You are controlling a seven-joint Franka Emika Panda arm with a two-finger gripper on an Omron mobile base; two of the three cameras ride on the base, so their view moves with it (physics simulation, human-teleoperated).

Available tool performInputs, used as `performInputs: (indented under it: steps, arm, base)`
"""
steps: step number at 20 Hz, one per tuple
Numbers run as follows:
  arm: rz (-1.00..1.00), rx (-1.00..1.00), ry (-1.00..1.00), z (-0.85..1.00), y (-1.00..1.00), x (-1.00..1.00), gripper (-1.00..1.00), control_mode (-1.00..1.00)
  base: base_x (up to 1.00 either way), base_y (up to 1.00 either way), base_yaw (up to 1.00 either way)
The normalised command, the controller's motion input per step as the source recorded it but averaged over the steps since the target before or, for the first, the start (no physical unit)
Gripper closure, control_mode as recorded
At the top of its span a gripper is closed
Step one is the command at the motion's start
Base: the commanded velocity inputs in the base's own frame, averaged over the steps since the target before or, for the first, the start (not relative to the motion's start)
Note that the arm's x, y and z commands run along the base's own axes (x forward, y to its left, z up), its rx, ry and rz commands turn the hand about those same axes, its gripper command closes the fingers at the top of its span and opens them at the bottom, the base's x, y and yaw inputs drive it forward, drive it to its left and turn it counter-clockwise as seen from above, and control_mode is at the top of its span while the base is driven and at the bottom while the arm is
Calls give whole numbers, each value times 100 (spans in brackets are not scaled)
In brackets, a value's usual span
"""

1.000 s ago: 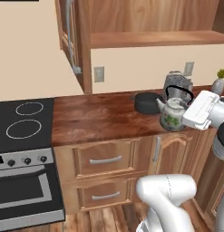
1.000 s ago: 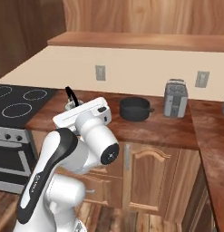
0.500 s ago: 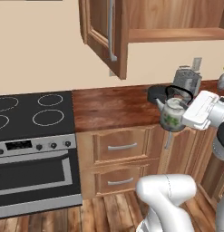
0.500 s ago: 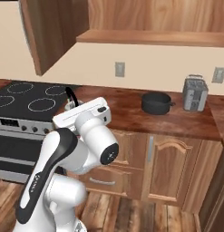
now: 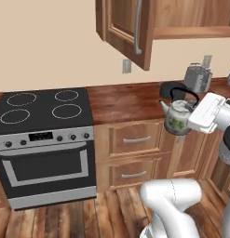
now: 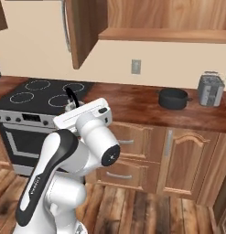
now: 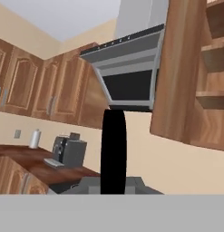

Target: Pick the kettle from the cabinet and place it on a stove burner. Then pick the pot from the counter and place it on another stove burner. Finally, turn both burners on.

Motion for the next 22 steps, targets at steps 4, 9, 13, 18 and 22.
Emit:
performInputs:
  steps: [4,9,13,18,22]
  arm:
    - [0,0,0,0,0,0,100,100]
    - [0,0,0,0,0,0,100,100]
    - [0,0,0,0,0,0,100,100]
    - [0,0,0,0,0,0,100,100]
    - [0,0,0,0,0,0,100,100]
  base:
    - [-1,71,0]
    - [0,71,0]
    - [0,65,0]
    - [15,57,0]
    - [30,41,-4]
